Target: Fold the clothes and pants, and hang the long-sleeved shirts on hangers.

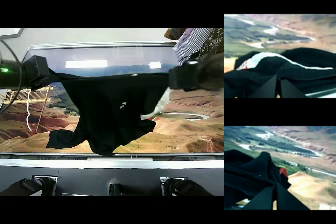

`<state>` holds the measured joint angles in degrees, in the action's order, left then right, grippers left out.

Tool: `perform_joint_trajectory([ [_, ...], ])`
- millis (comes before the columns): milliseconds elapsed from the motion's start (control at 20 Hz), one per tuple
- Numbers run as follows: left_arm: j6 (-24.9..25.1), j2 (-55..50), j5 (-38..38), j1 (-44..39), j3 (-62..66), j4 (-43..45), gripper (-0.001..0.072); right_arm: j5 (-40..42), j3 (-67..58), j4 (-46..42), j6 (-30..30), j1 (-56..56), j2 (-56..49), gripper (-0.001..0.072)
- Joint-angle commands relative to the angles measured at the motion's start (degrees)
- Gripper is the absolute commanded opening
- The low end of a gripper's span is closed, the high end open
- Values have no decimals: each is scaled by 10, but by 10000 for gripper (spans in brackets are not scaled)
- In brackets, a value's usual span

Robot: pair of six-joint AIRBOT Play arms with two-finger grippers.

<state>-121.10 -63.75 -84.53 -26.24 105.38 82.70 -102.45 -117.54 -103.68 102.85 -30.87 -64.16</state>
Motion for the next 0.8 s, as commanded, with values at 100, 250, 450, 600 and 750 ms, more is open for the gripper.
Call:
perform_joint_trajectory([
  [100, -12, 12, 69, -43, 0, -41, 40, 144, 0, 85, 128, -1, 20, 40],
  [250, -43, 2, 163, -65, 0, -40, 40, 269, 0, 142, 169, -1, -14, 40],
  [450, -78, -18, 195, -81, 0, -26, 39, 304, 0, 227, 165, -1, -58, 40],
  [600, -123, -17, 158, -96, 0, 57, 39, 237, 0, 210, 148, -1, -57, 39],
  [750, -143, -11, 68, -101, -30, 78, 39, 87, 0, 174, 132, -1, -56, 39],
])
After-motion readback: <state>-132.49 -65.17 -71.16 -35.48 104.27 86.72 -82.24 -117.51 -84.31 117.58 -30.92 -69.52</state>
